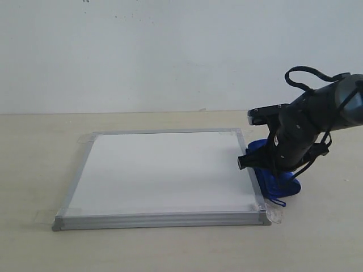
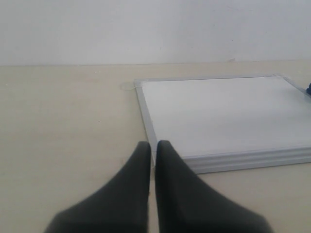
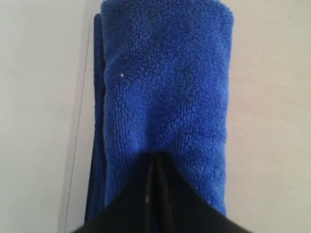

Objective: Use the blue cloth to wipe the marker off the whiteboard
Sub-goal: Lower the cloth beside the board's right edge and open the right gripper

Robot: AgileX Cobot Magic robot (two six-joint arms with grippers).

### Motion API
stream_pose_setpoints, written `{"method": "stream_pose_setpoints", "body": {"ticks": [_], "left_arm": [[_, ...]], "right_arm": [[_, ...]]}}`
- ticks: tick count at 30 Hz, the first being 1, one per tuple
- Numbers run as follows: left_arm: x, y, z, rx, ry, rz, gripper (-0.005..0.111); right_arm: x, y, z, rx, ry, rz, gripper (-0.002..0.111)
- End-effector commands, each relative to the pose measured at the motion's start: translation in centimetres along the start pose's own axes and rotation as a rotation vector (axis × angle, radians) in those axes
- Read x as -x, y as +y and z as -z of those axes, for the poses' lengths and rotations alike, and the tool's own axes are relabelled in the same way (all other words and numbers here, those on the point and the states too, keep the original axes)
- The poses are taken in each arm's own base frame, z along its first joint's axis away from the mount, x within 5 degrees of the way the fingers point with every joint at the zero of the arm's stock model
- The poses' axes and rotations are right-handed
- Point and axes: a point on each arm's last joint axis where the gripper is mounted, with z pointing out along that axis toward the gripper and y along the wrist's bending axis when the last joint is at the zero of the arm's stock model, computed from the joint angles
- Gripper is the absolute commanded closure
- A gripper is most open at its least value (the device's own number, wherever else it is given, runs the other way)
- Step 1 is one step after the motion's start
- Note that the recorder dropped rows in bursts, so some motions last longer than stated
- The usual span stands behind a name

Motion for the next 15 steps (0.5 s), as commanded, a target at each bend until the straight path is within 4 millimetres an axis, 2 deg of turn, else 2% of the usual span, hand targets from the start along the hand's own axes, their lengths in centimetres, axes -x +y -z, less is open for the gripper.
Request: {"method": "stream_pose_setpoints", "body": {"ticks": [1,4,8,15], "left_arm": [[0.0,0.0,0.0,-0.006,-0.010,0.003,0.103],[0.0,0.0,0.0,-0.006,-0.010,0.003,0.103],[0.0,0.0,0.0,-0.006,-0.010,0.003,0.103],[0.0,0.0,0.0,-0.006,-0.010,0.003,0.103]], "right_arm": [[0.6,-0.4,2.2,-0.005,-0.029,-0.006,0.108],[1.3,-0.9,4.9,-0.021,-0.054,-0.020,0.108],[0.9,-1.0,8.0,-0.029,-0.068,0.016,0.108],[-2.1,1.8,13.9,0.047,-0.151,0.107,0.108]]}}
